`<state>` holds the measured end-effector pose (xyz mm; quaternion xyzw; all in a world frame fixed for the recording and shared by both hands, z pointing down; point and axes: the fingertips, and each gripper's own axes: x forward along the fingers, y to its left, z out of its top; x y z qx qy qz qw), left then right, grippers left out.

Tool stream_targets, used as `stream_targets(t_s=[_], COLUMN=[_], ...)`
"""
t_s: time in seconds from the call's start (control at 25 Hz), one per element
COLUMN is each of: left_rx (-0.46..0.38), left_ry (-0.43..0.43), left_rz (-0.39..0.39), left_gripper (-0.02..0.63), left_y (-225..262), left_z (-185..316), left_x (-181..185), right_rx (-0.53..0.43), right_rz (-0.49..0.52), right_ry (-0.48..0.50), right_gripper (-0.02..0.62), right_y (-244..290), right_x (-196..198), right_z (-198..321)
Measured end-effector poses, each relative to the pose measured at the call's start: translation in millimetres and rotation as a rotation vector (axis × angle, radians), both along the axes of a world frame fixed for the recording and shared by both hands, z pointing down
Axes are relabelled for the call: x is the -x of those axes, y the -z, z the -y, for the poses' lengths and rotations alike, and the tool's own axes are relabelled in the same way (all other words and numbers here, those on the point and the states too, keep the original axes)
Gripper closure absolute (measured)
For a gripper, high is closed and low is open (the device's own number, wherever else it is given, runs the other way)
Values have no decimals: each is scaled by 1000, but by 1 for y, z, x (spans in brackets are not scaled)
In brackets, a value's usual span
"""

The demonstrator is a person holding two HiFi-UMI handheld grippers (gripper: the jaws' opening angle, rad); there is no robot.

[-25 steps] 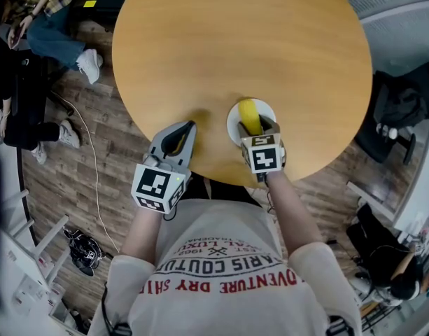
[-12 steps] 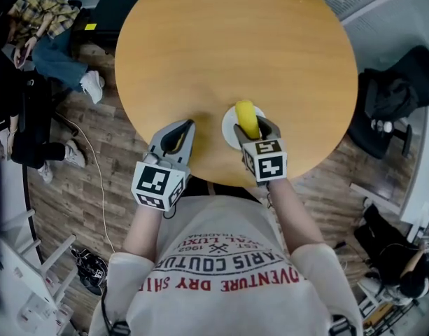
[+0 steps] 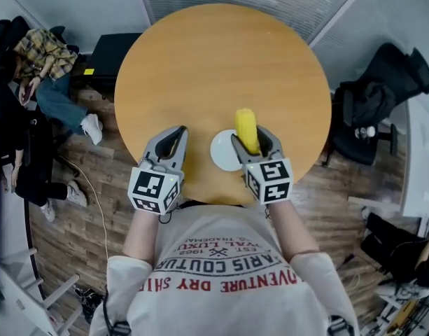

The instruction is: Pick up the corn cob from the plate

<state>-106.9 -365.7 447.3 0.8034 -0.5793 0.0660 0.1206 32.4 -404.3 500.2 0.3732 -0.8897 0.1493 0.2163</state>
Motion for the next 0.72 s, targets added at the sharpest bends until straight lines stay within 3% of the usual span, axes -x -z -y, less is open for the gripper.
stream_targets(t_s=[0.36, 0.72], left_rx=[-153, -213], left_ry=[-73, -115], left_rz=[33, 43], left_gripper=[572, 573], left_y=[62, 87], left_z=[14, 17], left_x=[-23, -43], right_rx=[-213, -300], right_rz=[128, 172], right_ry=[-74, -134], right_gripper=[330, 330], right_y=[76, 109], right_x=[-27, -49], right_z=[2, -2])
